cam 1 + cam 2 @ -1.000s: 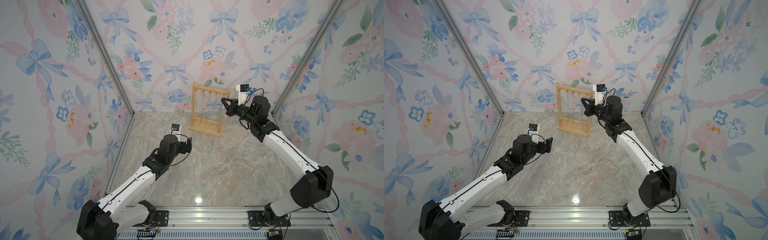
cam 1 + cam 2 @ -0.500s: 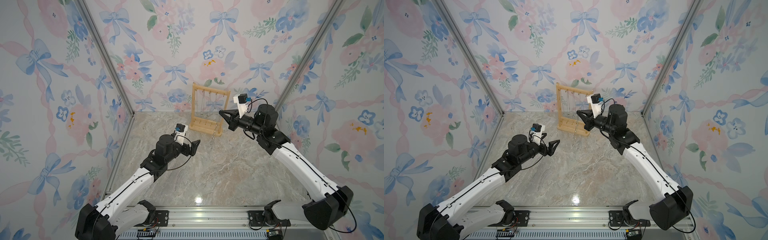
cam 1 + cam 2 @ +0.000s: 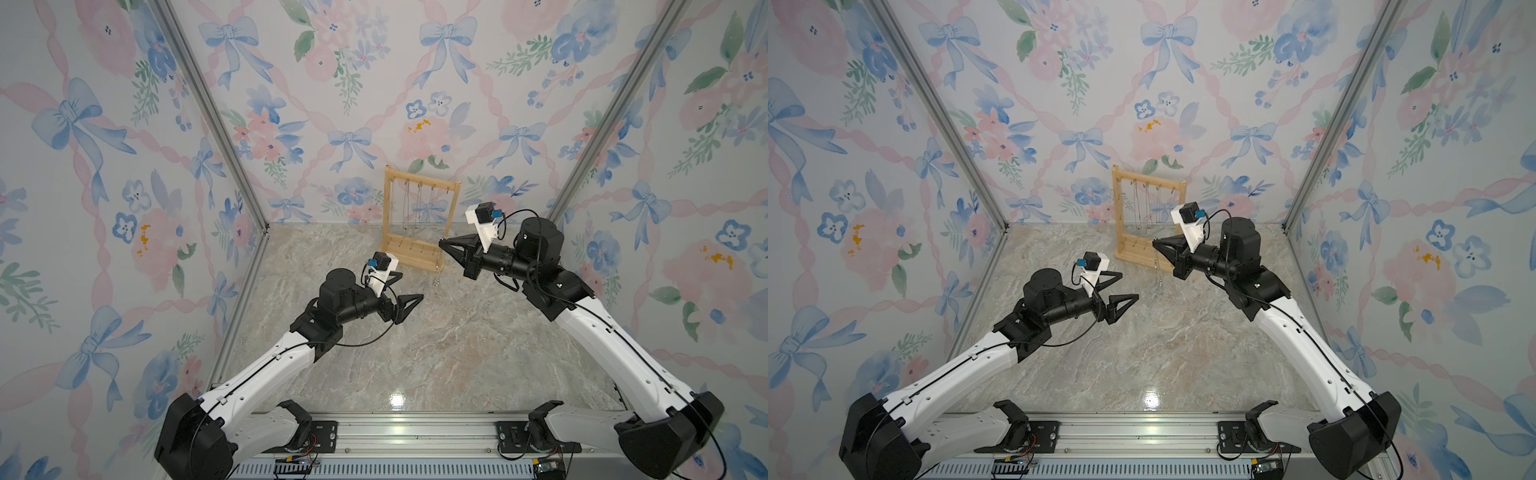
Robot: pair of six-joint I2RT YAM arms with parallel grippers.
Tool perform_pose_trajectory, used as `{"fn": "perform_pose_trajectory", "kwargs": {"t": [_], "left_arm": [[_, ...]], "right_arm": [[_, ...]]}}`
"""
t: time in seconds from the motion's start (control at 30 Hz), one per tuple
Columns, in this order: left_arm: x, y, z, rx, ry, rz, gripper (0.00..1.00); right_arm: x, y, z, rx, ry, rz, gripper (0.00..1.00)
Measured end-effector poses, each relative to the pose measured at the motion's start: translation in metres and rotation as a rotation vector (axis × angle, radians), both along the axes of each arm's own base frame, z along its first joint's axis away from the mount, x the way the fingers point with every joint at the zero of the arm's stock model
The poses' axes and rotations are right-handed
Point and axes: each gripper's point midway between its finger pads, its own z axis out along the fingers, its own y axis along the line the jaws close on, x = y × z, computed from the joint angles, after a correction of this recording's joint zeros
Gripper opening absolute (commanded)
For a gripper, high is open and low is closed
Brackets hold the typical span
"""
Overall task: Take the necklace off the jewelry display stand
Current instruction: Take off the necklace from the stand, then place the necklace at the center of the board.
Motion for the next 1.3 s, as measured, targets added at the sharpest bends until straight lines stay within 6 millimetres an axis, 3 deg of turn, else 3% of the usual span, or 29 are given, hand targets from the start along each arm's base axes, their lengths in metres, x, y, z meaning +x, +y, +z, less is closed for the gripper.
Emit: {"fn": "perform_pose_trajectory", "kwargs": {"t": [0.5, 0.87, 1.3], "left_arm": [[0.030, -0.057, 0.019, 0.013, -0.046, -0.077, 0.79], [0.058, -0.088, -0.012, 0.067, -0.007, -0.117, 0.60], [0.057, -0.106, -0.044, 0.089, 0.058, -0.211, 0.40]], "right_arm": [[-0.003, -0.002, -0.009, -0.017, 0.024, 0.026, 0.00], [0.002, -0.010, -0.022, -0.015, 0.059, 0.025, 0.00], [0.008, -0.024, -0.023, 0.014, 0.073, 0.003, 0.00]]}}
